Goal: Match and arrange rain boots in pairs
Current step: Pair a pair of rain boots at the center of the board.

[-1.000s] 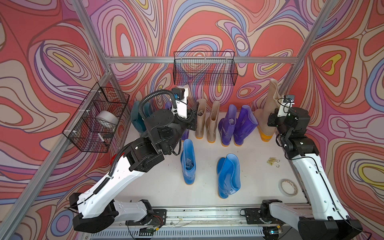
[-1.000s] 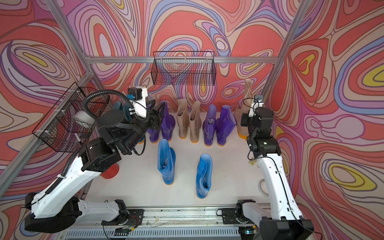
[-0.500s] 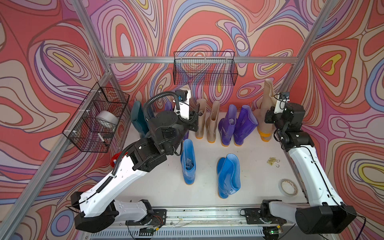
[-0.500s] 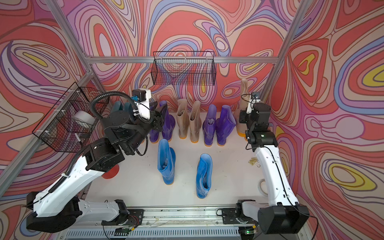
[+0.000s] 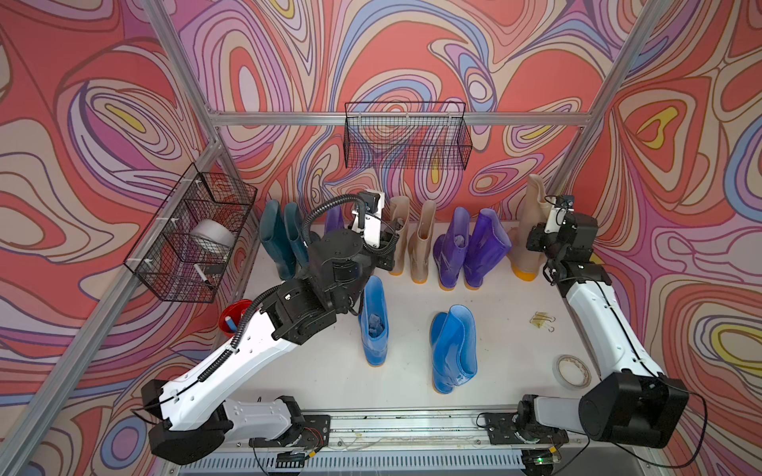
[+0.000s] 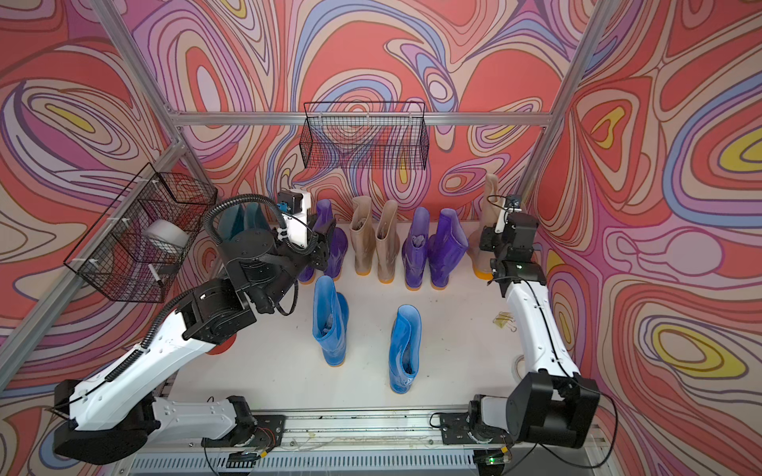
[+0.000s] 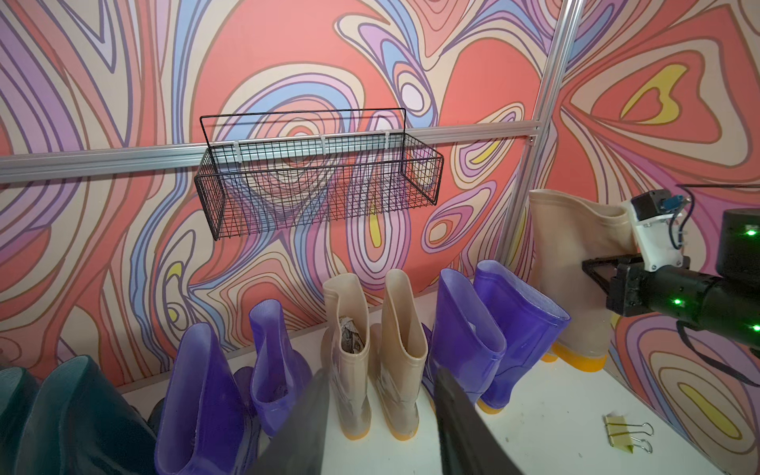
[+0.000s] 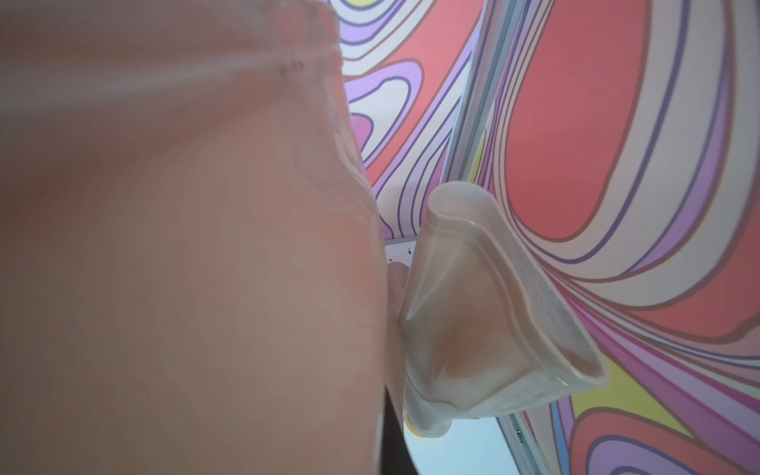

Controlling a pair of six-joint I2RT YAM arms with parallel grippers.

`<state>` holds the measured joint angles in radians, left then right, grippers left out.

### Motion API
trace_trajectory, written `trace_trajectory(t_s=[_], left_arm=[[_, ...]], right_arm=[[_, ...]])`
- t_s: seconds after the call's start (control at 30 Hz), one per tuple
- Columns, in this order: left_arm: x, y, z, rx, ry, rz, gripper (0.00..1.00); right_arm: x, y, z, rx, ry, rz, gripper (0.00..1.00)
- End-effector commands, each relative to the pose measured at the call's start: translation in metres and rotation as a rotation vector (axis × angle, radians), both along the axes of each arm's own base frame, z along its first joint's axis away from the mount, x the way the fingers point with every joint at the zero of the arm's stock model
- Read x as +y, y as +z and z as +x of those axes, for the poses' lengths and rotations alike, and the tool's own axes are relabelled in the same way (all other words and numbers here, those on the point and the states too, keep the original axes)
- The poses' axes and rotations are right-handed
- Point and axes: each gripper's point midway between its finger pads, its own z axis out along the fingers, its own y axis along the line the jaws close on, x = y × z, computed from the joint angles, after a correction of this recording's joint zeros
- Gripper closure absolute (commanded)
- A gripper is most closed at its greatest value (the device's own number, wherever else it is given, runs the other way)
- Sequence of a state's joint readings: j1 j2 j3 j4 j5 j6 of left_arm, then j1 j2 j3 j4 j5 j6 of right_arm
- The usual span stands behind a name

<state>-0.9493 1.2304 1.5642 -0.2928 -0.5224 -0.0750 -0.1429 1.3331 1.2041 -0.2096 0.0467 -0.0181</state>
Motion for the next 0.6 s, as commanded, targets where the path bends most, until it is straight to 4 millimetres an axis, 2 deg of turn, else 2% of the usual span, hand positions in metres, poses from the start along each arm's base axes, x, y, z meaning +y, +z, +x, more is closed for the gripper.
trace_trajectory(t_s=[0.0,0.37,0.57], left_arm=[[0.011,0.007,-0.003,-0.019,0.024,-0.028,0.57],[0.016,0.003,-0.003,-0.031,0.041,-0.024,0.57],[0.016,-0.012,-0.005,-0.004,0.035,-0.026,0.58]], right_arm=[[0.000,0.025,0.016,-0.142,0.025,0.010,0.96],[-0.004,-0.021,0.041,-0.108,0.022,0.048,0.97],[-0.009,-0.046,0.058,-0.114,0.009,0.045,0.98]])
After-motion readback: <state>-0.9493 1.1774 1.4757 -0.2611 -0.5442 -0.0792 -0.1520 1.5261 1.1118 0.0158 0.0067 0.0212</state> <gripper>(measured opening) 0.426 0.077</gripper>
